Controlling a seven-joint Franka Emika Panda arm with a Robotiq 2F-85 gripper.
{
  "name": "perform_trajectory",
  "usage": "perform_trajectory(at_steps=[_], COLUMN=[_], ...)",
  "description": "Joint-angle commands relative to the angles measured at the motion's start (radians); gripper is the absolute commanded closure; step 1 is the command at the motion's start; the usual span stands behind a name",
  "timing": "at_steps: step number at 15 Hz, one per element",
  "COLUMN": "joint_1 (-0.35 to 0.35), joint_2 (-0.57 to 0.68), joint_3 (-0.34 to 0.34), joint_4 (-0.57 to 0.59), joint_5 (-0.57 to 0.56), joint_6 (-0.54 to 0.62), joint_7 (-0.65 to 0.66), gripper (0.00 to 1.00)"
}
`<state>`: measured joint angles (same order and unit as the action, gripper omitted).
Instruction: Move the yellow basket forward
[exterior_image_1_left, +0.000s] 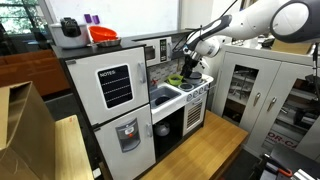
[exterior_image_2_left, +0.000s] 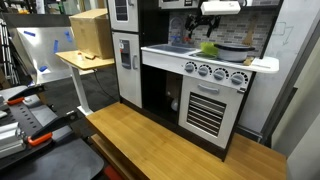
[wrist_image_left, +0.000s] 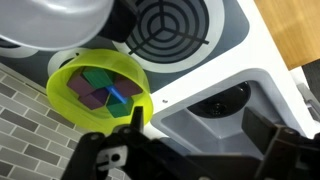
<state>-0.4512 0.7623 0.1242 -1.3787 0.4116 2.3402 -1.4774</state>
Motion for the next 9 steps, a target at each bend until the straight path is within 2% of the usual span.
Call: perform_trajectory(at_steps=[1,6,9], joint_1=[0.004,0.029,0.05], joint_2=[0.045,0.076,0.093], joint_3=[0.002,-0.009,-0.022], joint_4=[0.063,0.113,0.145], joint_5=[-0.004,-0.025,-0.06], joint_6=[-0.017,0.035,0.01], joint_7=[-0.008,0.016,0.059], gripper=[0.0,0.0,0.0])
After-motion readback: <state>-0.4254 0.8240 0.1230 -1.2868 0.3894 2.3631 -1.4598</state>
